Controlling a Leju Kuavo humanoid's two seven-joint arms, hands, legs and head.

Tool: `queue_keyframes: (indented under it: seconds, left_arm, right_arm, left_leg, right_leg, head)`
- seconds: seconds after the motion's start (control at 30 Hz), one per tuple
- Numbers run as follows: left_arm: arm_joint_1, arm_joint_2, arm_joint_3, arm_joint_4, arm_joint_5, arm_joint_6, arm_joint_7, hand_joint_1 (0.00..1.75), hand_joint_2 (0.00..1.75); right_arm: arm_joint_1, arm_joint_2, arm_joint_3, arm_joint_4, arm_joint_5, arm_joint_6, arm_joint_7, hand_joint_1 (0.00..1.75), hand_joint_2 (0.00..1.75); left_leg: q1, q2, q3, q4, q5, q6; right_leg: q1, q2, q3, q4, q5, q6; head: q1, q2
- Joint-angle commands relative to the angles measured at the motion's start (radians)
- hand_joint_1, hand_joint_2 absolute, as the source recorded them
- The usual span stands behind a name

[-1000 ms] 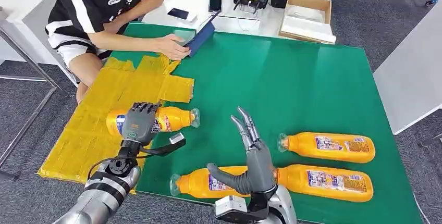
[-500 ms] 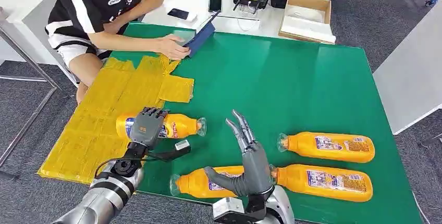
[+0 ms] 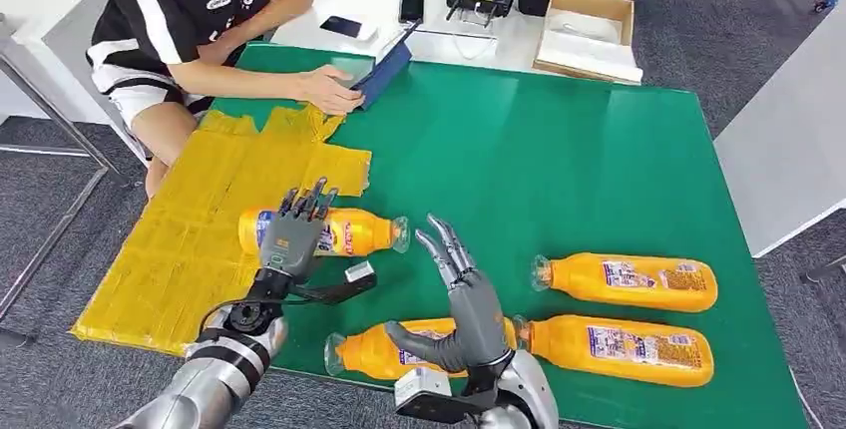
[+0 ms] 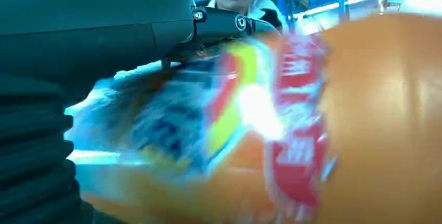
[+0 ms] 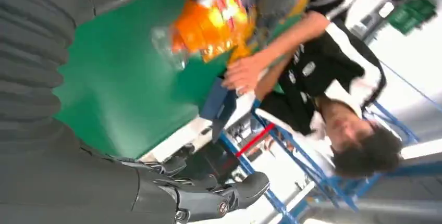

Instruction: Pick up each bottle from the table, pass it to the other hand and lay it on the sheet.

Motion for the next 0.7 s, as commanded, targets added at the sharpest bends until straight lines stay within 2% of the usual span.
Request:
queue_keyframes:
  seconds: [0.03,0.07,0.1,0.13,0.17,0.27,0.33,0.43,0.57,0.67,0.7]
  left_arm:
    - [-0.015,-0.021,0.066,-0.032,0.003,-0.002,-0.033,0.00,1.75]
    - [-0.015,-0.021,0.066,-0.032,0.003,-0.002,-0.033,0.00,1.75]
    - [-0.011,-0.024,0.069,-0.034,0.017,-0.002,-0.050,0.00,1.75]
    - [-0.011,-0.025,0.073,-0.027,0.029,-0.002,-0.067,0.00,0.00]
    - [-0.008,-0.027,0.081,-0.021,0.045,-0.002,-0.095,0.00,0.00]
    - [0.016,-0.048,0.132,-0.080,0.106,-0.002,-0.176,0.00,0.00]
    - [0.037,-0.071,0.177,-0.129,0.153,-0.002,-0.244,0.00,0.00]
    - [0.065,-0.115,0.251,-0.231,0.187,-0.002,-0.330,0.00,0.00]
    - [0.065,-0.131,0.277,-0.247,0.186,-0.002,-0.349,0.00,0.00]
    - [0.057,-0.145,0.302,-0.247,0.218,-0.002,-0.394,0.00,0.00]
    - [0.056,-0.153,0.311,-0.252,0.243,-0.002,-0.419,0.00,1.75]
  right_arm:
    - [-0.048,-0.030,0.023,0.145,0.041,0.007,0.018,0.00,1.75]
    - [-0.048,-0.030,0.023,0.145,0.041,0.007,0.018,0.00,1.75]
    - [-0.041,-0.035,0.031,0.150,0.058,0.004,0.024,0.00,1.75]
    - [-0.040,-0.037,0.033,0.154,0.076,-0.001,0.036,0.00,1.75]
    - [-0.040,-0.043,0.039,0.175,0.140,-0.016,0.080,0.00,1.75]
    - [-0.044,-0.048,0.036,0.237,0.156,-0.016,0.085,0.00,1.75]
    - [-0.031,-0.060,0.048,0.247,0.161,-0.001,0.080,0.00,1.75]
    - [-0.015,-0.087,0.071,0.262,0.169,0.018,0.091,0.00,1.75]
    - [-0.013,-0.096,0.079,0.267,0.175,0.022,0.100,0.00,1.75]
    - [-0.009,-0.107,0.083,0.270,0.174,0.028,0.114,0.00,1.75]
    - [-0.006,-0.115,0.087,0.273,0.171,0.039,0.119,0.00,1.75]
  left_leg:
    - [0.002,0.000,0.008,0.000,-0.003,-0.002]
    - [0.001,0.001,0.004,-0.001,-0.001,-0.001]
    - [0.001,0.001,0.007,0.000,-0.003,-0.002]
    - [0.001,0.001,0.005,0.000,-0.002,-0.002]
    - [0.001,0.000,0.007,0.000,-0.003,-0.002]
    - [0.001,0.001,0.005,-0.001,-0.001,-0.001]
    - [0.001,0.000,0.009,-0.001,-0.004,-0.002]
    - [0.001,0.000,0.005,0.000,-0.003,-0.001]
    - [0.001,-0.001,0.008,0.000,-0.004,-0.002]
    - [0.001,0.001,0.004,0.000,-0.002,-0.002]
    - [0.001,0.001,0.007,0.000,-0.004,-0.002]
  right_leg:
    - [0.001,0.004,0.008,-0.001,-0.003,-0.002]
    - [0.000,0.003,0.004,-0.001,-0.001,-0.001]
    - [0.001,0.004,0.007,-0.001,-0.002,-0.002]
    - [0.001,0.003,0.005,-0.001,-0.001,-0.002]
    - [0.001,0.004,0.008,-0.002,-0.002,-0.002]
    - [0.001,0.003,0.005,-0.002,-0.001,-0.001]
    - [0.001,0.004,0.010,-0.002,-0.003,-0.002]
    - [0.001,0.003,0.006,-0.002,-0.002,-0.002]
    - [0.001,0.003,0.010,-0.001,-0.004,-0.002]
    - [0.000,0.003,0.004,-0.001,-0.001,-0.002]
    - [0.001,0.004,0.007,-0.001,-0.003,-0.002]
  head:
    - [0.000,0.000]
    - [0.000,0.000]
    - [0.000,0.000]
    - [0.000,0.000]
    - [0.000,0.000]
    - [0.000,0.000]
    - [0.000,0.000]
    - [0.000,0.000]
    - [0.000,0.000]
    - [0.000,0.000]
    - [0.000,0.000]
